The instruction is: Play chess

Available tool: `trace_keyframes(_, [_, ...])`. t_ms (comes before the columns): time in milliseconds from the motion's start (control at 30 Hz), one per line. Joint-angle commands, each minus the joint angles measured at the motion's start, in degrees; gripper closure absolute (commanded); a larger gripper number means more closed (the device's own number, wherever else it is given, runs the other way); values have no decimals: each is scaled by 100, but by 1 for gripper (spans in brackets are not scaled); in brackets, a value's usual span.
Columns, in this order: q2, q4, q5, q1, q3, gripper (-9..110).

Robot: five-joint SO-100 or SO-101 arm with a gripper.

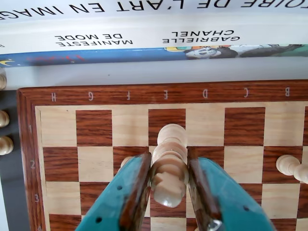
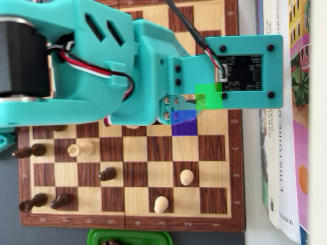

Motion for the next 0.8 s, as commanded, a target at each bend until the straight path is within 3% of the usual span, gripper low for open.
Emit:
trace_keyframes(0, [26,-97,44,0,-352,92])
trace_keyframes(767, [-571,-141,132,-18,-510,92])
